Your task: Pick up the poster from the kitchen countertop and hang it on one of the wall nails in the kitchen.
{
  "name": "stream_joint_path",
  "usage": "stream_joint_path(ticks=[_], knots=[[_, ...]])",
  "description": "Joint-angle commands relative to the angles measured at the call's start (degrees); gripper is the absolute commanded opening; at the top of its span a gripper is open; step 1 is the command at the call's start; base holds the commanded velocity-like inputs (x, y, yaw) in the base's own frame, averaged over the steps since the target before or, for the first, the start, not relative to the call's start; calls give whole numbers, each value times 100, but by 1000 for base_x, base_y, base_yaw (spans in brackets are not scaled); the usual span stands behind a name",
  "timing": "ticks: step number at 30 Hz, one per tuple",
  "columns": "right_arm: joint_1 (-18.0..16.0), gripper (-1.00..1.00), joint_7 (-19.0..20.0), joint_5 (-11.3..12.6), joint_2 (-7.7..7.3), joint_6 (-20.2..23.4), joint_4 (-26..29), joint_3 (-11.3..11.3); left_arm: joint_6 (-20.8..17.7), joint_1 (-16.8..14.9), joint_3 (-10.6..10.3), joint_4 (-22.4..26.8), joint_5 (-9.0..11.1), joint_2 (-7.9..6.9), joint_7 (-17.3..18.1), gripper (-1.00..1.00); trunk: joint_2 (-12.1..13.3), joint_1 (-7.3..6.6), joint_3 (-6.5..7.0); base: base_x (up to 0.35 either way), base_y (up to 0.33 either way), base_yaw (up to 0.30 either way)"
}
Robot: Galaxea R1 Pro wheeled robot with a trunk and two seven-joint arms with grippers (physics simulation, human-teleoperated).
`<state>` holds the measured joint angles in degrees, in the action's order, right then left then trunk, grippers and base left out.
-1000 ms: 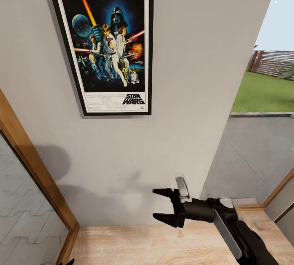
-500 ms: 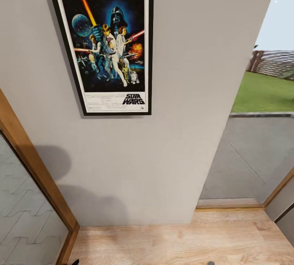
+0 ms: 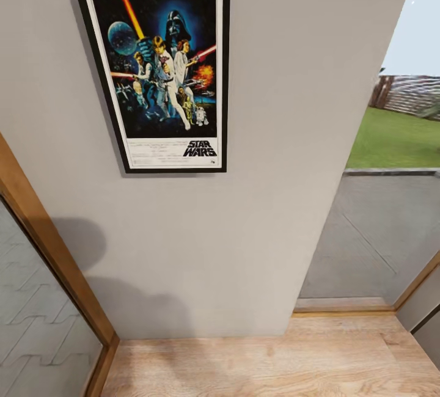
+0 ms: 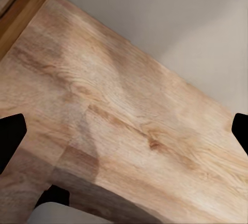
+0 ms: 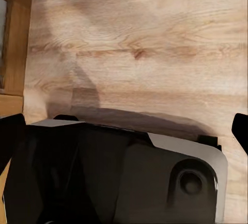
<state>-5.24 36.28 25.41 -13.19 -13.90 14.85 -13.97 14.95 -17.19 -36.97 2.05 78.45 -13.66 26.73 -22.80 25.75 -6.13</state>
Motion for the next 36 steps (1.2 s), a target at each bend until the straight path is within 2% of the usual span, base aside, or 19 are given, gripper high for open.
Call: stream_joint_path(ticks=[1,7,16,21,25,26,28,30,32,33,36], knots=[[-8,100,-86,44,20,-29,-7,-45,17,-4,-48,-2,46,1,-13,100,-12,3,-12,0,0,0],[-12,100,-232,40,122,-37,-2,-48,17,-4,-41,-5,30,3,-61,100,-12,3,-8,0,0,0],[-12,100,-267,36,159,-52,-11,-60,17,-4,-33,-11,-284,2,-64,100,-12,3,63,0,0,0],[-12,100,-363,33,258,-58,-43,-60,17,-4,-37,-12,-403,3,-65,100,-12,3,110,0,0,0],[-12,100,-829,40,364,-53,-63,-59,17,-4,-42,-12,-427,3,-65,100,-12,3,147,0,0,0],[-12,100,-1295,42,478,-47,-71,-58,17,-4,-44,-13,-434,3,-64,100,-12,3,156,0,0,0],[-12,100,-1806,44,596,-36,-86,-54,17,-4,-45,-17,-439,3,-63,100,-12,3,169,0,0,0],[-12,100,-2083,46,642,-27,-298,-45,17,-4,-48,-19,-443,10,-63,100,-12,3,175,0,0,0],[-9,100,-2231,44,642,-29,-665,-44,17,-4,-52,-20,-448,36,-63,100,-12,3,179,0,0,0],[-6,100,-2322,48,652,-27,-1077,-44,17,-4,-54,-20,-451,64,-62,100,-12,3,179,0,0,0],[-4,100,-2356,59,683,-27,-1281,-45,17,-4,-52,-20,-452,75,-62,100,-12,3,180,0,0,0]])
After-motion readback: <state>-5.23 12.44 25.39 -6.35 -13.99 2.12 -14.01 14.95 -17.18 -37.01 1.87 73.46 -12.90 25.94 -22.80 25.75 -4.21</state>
